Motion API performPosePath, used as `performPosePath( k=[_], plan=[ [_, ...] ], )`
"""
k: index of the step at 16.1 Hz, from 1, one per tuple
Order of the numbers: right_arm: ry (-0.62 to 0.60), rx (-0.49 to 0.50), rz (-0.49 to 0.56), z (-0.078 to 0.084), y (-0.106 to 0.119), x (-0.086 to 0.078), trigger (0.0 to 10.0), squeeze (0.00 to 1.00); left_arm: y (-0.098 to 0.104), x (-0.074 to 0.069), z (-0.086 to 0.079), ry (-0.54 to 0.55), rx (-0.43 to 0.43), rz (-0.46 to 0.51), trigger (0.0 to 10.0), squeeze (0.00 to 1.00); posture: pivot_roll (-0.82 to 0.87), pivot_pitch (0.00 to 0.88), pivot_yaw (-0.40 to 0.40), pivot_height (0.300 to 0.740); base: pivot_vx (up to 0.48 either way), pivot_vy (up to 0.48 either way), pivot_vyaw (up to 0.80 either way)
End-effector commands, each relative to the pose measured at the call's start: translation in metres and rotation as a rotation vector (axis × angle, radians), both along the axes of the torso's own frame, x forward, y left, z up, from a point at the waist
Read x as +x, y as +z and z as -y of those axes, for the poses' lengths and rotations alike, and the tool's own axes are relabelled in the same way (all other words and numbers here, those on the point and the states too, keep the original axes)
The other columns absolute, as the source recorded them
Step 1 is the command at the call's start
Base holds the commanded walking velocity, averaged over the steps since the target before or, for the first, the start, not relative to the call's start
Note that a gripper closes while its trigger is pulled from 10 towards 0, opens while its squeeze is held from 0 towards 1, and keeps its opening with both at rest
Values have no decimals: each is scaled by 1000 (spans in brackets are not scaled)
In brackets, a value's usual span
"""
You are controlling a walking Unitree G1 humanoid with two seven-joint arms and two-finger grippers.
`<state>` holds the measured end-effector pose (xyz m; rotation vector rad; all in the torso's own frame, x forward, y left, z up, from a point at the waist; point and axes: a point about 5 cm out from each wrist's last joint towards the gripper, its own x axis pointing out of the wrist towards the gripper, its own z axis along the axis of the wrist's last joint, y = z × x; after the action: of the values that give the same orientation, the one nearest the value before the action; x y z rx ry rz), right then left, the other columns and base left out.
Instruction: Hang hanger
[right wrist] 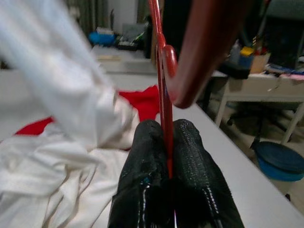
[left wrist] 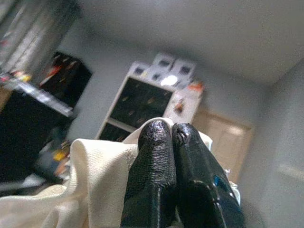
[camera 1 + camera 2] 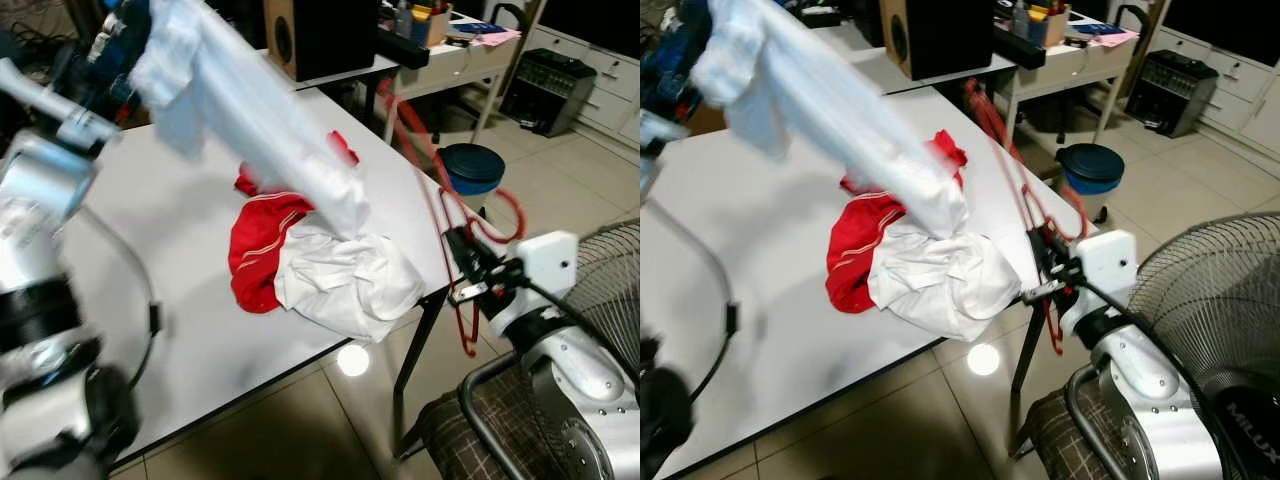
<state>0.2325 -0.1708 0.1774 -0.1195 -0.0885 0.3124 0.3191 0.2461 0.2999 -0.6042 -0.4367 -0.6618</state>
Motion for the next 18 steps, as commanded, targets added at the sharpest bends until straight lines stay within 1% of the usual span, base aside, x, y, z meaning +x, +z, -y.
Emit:
performPosePath(
  k=[1, 2, 3, 4, 5, 6, 7, 8, 9, 10, 11, 12, 13, 14, 15, 16, 17, 18],
  plan=[
    [-21, 13, 30, 4, 5, 1, 10000, 0, -17, 0, -10, 74, 38, -99, 0, 0, -48, 0, 22, 740, 0, 0, 0],
    [-21, 13, 30, 4, 5, 1, 10000, 0, -17, 0, -10, 74, 38, -99, 0, 0, -48, 0, 22, 740, 0, 0, 0],
    [-56, 42, 73, 8, 10, -1, 10000, 0, -58, -20, -21, 118, 208, -202, 0, 0, -48, 0, 26, 740, 0, 0, 0],
    [-65, 52, 81, 10, 11, -1, 10000, 0, -68, -28, -21, 101, 251, -227, 0, 0, -48, 0, 26, 740, 0, 0, 0],
    [-74, 61, 81, 12, 11, -1, 10000, 0, -91, -42, -20, 73, 409, -303, 0, 0, -42, 0, 18, 740, 0, 0, 0],
    [-73, 59, 74, 13, 10, 0, 10000, 0, -112, -54, -16, 27, 625, -369, 0, 0, -35, 0, 7, 740, 0, 0, 0],
    [-64, 52, 65, 12, 9, 1, 10000, 0, -119, -65, -8, -51, 718, -388, 0, 0, -28, 0, -2, 740, 0, 0, 0],
    [-59, 50, 62, 12, 8, 2, 10000, 0, -117, -67, -3, -76, 718, -377, 0, 0, -28, 0, -2, 740, 0, 0, 0],
    [-51, 48, 55, 10, 7, 4, 10000, 0, -112, -66, 4, -68, 699, -350, 0, 0, -23, 0, -8, 740, 0, 0, 0],
    [-44, 45, 47, 9, 6, 5, 10000, 0, -108, -59, 5, -19, 690, -344, 0, 0, -24, 0, -9, 740, 0, 0, 0],
    [-35, 39, 37, 7, 5, 6, 10000, 0, -105, -43, 3, 91, 665, -349, 0, 0, -25, 0, -12, 740, 0, 0, 0],
    [-35, 39, 37, 7, 5, 6, 10000, 0, -105, -43, 3, 91, 665, -349, 0, 0, -25, 0, -12, 740, 0, 0, 0],
    [-31, 38, 33, 6, 4, 6, 10000, 0, -97, -27, 7, 170, 604, -330, 0, 0, -25, 0, -12, 740, 0, 0, 0],
    [-35, 37, 36, 7, 4, 6, 10000, 0, -85, -17, 20, 176, 525, -279, 0, 0, -27, 0, -10, 740, 0, 0, 0],
    [-43, 41, 41, 8, 6, 6, 10000, 0, -72, -10, 41, 118, 449, -213, 0, 0, -36, 0, 0, 740, 0, 0, 0],
    [-51, 44, 47, 10, 7, 6, 10000, 0, -63, -8, 63, 43, 408, -164, 0, 0, -36, 0, 0, 740, 0, 0, 0],
    [-62, 49, 52, 11, 7, 5, 10000, 0, -75, -9, 94, -62, 479, -177, 0, 0, -41, 0, 18, 740, 0, 0, 0],
    [-64, 50, 53, 10, 7, 5, 10000, 0, -87, -9, 101, -73, 533, -208, 0, 0, -41, 0, 18, 740, 0, 0, 0]
  ],
)
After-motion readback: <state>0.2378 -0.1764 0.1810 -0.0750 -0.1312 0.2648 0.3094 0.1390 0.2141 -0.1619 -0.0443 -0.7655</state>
